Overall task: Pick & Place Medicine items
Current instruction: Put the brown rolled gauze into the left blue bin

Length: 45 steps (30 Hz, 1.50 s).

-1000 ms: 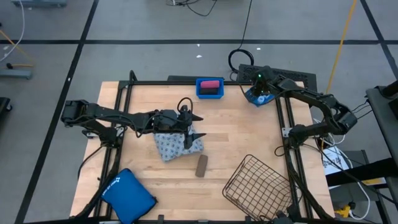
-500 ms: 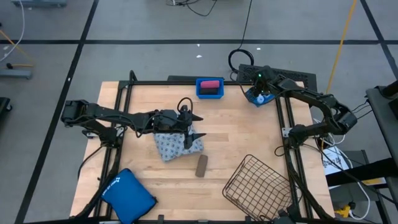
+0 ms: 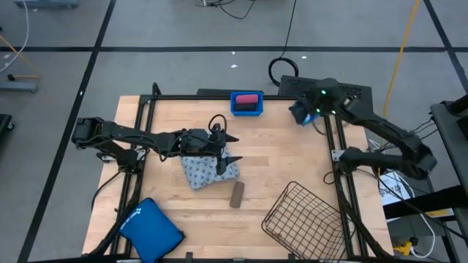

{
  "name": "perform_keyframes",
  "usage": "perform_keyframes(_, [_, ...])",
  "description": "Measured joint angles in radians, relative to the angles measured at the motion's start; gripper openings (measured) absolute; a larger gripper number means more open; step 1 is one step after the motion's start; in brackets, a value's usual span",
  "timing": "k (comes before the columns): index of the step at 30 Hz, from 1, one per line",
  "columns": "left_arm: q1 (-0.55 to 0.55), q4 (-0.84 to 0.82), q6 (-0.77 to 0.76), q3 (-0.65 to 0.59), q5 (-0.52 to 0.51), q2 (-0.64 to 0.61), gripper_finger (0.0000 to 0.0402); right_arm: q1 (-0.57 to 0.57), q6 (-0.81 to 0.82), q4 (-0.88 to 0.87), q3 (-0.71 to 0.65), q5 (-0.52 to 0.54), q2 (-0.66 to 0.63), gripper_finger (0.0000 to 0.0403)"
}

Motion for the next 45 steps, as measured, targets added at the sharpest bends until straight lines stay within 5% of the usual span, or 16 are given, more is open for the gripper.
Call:
perform_keyframes(5, [0.0,0.003,-0.008,0.0,0.0,0.0,0.0335,0.184,0.101,0.1,-0.005,-0.238,-0.181,0.0202])
perform_keyframes(13, [-0.003,0.009,-0.145,0.0,0.004,0.0,0.0335,0.655,0.122,0.407,-0.11,-0.216,-0.347,0.0201])
perform_keyframes(19, [-0.013,-0.014,-0.341,0.0,0.122,0.0,0.0335,0.898,-0.049,0.447,-0.161,-0.01,-0.338,0.0201])
perform_keyframes(23, [-0.038,-0.065,-0.377,0.0,0.122,0.0,0.0335,0.972,-0.074,0.452,-0.178,0.083,-0.324,0.0201])
perform_keyframes(33, [-0.217,-0.253,-0.579,0.011,0.119,0.078,0.0335,1.054,-0.075,0.62,-0.303,0.087,-0.316,0.0201])
perform_keyframes(38, [-0.322,-0.457,-0.66,0.16,0.073,0.183,0.0335,1.072,-0.075,0.684,-0.334,0.099,-0.317,0.0201])
perform_keyframes(45, [-0.336,-0.699,-0.874,0.413,-0.035,0.42,0.0335,1.097,-0.082,0.746,-0.364,0.248,-0.313,0.0201])
